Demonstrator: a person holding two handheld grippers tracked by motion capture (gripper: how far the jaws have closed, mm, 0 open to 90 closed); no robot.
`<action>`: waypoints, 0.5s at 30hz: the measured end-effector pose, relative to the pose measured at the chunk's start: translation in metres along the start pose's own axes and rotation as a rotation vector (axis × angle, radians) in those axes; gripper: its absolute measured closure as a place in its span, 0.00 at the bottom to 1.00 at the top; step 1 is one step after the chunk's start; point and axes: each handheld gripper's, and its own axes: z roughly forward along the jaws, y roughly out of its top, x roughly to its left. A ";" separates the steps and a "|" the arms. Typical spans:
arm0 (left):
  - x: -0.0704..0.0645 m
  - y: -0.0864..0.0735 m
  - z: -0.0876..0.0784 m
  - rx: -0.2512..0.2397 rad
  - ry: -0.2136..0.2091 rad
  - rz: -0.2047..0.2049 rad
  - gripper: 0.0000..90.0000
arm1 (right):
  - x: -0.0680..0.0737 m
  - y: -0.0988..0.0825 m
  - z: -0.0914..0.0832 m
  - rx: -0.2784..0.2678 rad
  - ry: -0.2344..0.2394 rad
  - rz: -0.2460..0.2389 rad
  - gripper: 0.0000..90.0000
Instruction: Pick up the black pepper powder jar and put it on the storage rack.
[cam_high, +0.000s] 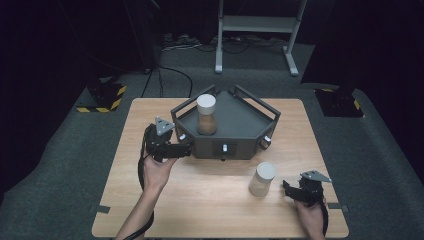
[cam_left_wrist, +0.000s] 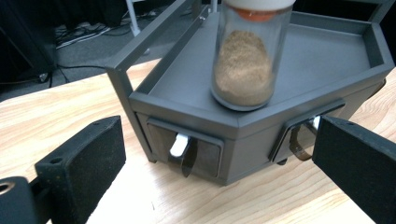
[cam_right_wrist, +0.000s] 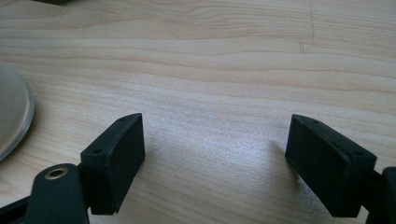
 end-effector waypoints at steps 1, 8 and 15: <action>0.000 0.000 0.000 0.000 0.000 0.000 0.03 | 0.000 0.000 0.000 0.000 0.000 0.000 0.22; 0.006 -0.014 -0.002 0.007 0.001 -0.022 0.03 | 0.000 0.000 0.000 0.000 0.000 0.000 0.22; 0.010 -0.028 -0.003 0.024 0.006 -0.028 0.04 | 0.000 0.000 0.000 0.001 0.000 0.001 0.22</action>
